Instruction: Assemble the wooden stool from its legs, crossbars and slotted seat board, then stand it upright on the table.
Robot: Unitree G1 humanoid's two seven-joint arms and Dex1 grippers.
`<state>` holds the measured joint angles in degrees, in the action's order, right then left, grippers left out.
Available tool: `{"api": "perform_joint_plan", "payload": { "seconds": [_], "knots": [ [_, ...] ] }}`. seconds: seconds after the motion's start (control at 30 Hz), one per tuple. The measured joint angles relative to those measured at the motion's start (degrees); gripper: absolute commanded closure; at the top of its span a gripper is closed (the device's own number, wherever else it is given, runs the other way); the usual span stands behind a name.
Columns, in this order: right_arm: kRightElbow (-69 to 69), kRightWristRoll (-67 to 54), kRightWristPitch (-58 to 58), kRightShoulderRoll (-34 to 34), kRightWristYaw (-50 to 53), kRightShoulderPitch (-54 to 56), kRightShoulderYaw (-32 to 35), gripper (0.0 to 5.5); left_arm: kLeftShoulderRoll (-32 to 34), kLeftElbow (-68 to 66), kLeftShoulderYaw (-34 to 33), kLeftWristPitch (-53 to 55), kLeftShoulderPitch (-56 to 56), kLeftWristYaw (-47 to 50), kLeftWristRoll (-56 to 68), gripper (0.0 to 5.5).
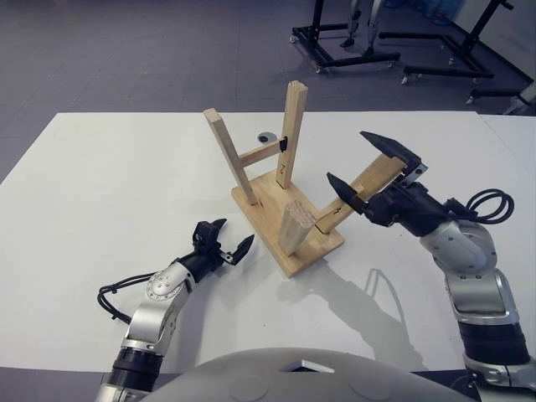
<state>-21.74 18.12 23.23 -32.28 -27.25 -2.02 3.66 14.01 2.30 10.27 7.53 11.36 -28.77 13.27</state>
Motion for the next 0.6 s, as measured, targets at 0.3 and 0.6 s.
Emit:
{"api": "perform_joint_plan", "payload": {
  "seconds": [0.3,0.6],
  "knots": [
    [-0.54,3.35,-5.17,-0.56,1.29,-1.09,-3.31,1.12,-0.12,-1.54,-0.08,-0.79,-0.9,-1.47,0.3,0.85],
    [0.31,2.63,-5.43,-3.61,1.31,-0.87,-5.44,1.12,-1.23,-3.84,-0.18,-2.54,-2.29,-1.26,0.02,0.85]
  ]
}}
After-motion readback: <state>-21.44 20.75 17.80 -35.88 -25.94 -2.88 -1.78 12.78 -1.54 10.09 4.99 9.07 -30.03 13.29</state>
